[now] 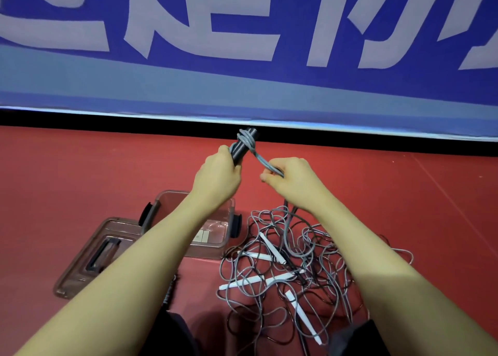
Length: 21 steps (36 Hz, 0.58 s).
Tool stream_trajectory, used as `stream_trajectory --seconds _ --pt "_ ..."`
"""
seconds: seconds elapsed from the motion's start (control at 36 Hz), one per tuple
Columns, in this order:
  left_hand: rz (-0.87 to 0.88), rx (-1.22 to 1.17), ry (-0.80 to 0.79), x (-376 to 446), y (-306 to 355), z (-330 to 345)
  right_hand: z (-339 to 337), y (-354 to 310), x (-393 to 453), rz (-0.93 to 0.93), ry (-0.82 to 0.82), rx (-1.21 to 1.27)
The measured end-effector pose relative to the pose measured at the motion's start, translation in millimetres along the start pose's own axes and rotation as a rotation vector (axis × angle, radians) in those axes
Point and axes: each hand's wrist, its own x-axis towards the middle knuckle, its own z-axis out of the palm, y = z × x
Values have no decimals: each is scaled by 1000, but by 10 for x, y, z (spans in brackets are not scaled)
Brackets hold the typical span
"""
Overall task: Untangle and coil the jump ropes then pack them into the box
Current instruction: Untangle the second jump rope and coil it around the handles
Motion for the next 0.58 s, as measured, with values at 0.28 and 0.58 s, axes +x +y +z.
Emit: stream_trajectory --seconds 0.28,0.58 --pt "25 430 -69 -76 -19 35 -93 -209 -105 -252 -75 -339" --pt "311 721 -199 -58 -53 79 8 -88 7 -55 332 92"
